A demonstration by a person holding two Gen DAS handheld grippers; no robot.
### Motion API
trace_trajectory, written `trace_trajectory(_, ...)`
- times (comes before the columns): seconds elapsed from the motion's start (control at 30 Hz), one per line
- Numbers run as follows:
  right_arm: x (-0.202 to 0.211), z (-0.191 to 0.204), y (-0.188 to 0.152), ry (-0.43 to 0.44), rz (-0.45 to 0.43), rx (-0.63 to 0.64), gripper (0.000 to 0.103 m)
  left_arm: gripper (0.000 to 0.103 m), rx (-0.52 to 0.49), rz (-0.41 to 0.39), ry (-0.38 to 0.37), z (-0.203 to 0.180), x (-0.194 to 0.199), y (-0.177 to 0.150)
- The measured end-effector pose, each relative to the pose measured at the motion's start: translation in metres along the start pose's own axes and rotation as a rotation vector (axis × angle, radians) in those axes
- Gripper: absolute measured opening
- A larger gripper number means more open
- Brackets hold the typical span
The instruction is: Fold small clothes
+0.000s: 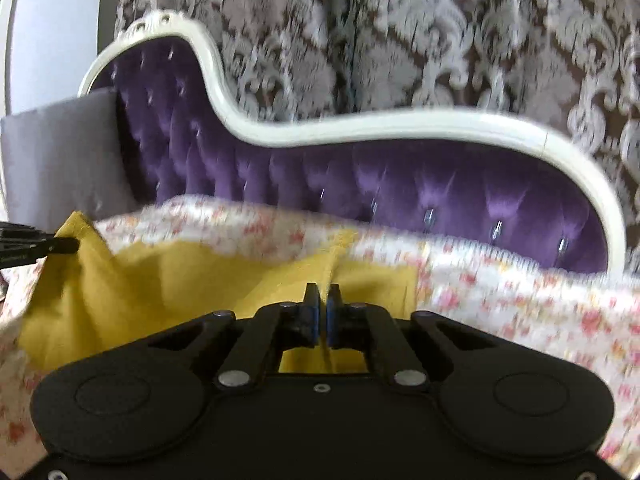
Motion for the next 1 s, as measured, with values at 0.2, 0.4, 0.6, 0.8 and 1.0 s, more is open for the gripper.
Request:
trace_trajectory(0.2,-0.027,-0.027,0.042,-0.025,-0.049,0.02,0.008,0.006,0.013,-0.041,0.04,0.013,-0.021,0.034)
trace_trajectory(0.4,-0.068,-0.057,0.034,-0.077,0.023,-0.019,0.008,0.005,0.017,0.031,0.094,0.02,-0.064,0.024)
trace_trajectory(0.6,-0.115,-0.094,-0.013,-0.159,0.167,-0.078,0.008,0.009,0.0,0.196,0.144,0.021,-0.116,-0.021)
trace_trajectory(0.8,-0.115,-0.109,-0.035,-0.21,0.204,-0.12,0.024,0.045,0.057,0.298,0.183,0.039,-0.129,-0.04)
trace_trajectory(1.0,-0.105,-0.122,-0.029,-0.267,0.196,-0.145,0.062,0.055,0.215,0.31,0.224,0.069,-0.109,-0.024)
Point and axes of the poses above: each gripper's, at about its wrist camera, not at the fingertips, and x roughly against the way its jaws point, z to its left, y to its top, the point moved 10 cm from there along -x, roughly the way its jaws point, and after that the axes turned 14 degrees about y, right-handed, at the moved point
